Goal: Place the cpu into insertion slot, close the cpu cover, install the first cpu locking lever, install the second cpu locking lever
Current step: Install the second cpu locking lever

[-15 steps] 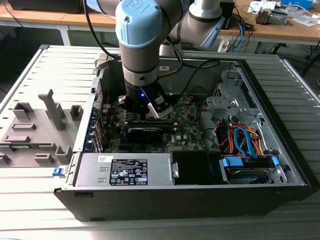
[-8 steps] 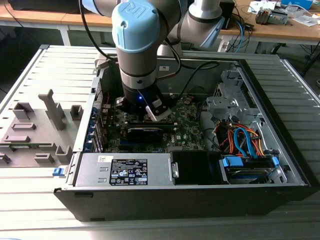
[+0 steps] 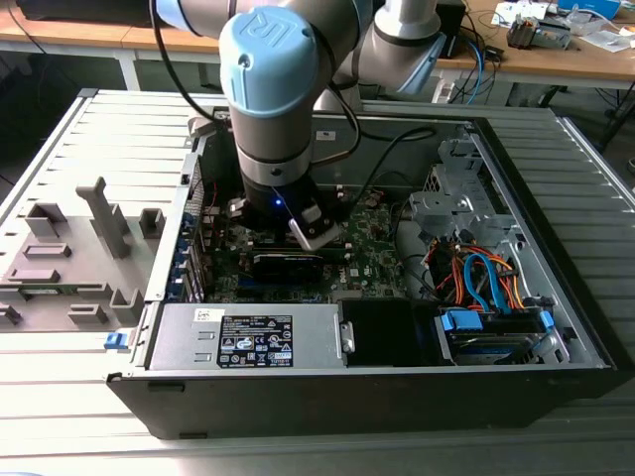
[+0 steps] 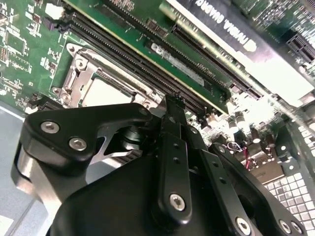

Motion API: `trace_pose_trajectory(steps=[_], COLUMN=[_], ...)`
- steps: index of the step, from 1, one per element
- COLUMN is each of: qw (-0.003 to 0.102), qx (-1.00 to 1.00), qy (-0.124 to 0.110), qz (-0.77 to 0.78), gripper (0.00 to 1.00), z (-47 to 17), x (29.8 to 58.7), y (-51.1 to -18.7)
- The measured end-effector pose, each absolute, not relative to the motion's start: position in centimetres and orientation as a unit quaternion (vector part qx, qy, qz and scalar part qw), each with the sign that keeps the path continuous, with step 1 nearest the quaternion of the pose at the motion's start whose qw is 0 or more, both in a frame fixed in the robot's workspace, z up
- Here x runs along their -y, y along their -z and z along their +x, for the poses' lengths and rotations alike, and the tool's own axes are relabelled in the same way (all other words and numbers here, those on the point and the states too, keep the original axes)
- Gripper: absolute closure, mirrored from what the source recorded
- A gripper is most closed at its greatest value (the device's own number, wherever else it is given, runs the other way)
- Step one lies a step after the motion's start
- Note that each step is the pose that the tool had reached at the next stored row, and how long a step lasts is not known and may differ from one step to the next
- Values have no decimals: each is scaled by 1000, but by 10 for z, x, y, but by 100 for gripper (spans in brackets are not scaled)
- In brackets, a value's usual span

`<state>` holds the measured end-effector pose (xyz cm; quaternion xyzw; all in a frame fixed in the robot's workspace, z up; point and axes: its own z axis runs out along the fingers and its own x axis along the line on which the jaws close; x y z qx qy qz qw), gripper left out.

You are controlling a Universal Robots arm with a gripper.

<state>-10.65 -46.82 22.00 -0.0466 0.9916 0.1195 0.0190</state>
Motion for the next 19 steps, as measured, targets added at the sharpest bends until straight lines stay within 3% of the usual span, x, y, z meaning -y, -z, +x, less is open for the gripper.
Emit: trace_pose_trajectory(steps=[10, 19], qw=[20, 20], qx=[-988, -989], qy=[-143, -141], qz=[-46, -46], gripper=[89, 89], z=[-108, -110], x=[470, 464], y=[-216, -207])
